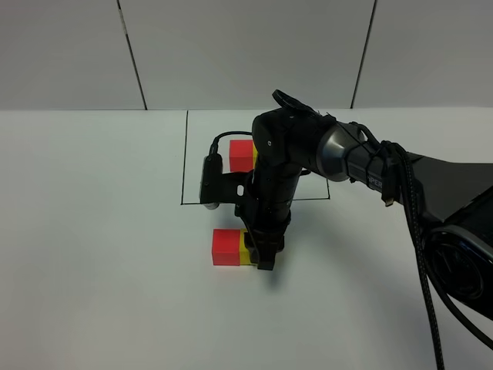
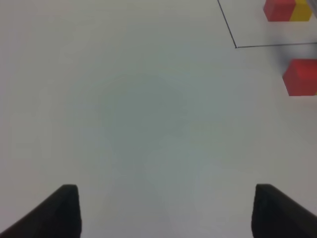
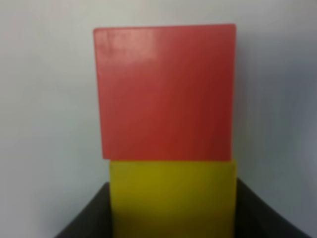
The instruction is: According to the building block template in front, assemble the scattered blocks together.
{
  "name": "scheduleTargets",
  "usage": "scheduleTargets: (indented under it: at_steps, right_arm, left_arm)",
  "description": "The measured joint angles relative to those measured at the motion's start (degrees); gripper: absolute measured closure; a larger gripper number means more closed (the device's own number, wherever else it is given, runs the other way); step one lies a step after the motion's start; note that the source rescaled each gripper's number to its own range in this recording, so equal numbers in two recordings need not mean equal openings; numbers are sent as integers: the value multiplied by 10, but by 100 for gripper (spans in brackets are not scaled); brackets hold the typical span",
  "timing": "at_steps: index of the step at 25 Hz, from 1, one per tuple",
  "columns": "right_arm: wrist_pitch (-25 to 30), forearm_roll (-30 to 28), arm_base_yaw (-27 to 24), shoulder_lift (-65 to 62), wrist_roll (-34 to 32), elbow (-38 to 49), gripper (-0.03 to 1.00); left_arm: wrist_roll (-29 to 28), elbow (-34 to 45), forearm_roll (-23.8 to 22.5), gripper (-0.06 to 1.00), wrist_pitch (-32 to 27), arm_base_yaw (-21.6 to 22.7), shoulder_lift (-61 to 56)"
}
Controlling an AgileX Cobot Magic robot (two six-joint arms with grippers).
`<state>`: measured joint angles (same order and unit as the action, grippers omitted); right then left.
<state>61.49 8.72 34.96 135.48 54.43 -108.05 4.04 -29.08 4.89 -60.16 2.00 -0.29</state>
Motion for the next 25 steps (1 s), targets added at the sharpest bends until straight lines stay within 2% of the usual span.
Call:
scheduleTargets:
  at_steps: [11, 12, 13, 17, 18, 22, 25]
  right_arm:
    - [1, 1, 0, 0, 2, -1, 70]
    - [3, 0, 0, 0, 2, -1, 67]
    - [7, -4, 0, 0, -2, 0, 59]
    - [17, -19, 0, -20, -49, 1, 12]
    - [23, -19, -2, -34, -71, 1, 6]
    - [50, -11, -34, -93, -225, 1, -2]
    - [45, -13, -94, -132, -334, 21, -3]
  left_arm:
    - [0, 0, -1, 32, 0, 0, 0]
    - [0, 0, -1, 32, 0, 0, 0]
    - [0, 0, -1, 32, 0, 0, 0]
    - [0, 0, -2, 32, 0, 0, 0]
    - [0, 0, -2, 32, 0, 0, 0]
    - [0, 0, -2, 32, 0, 0, 0]
    - [0, 0, -2, 32, 0, 0, 0]
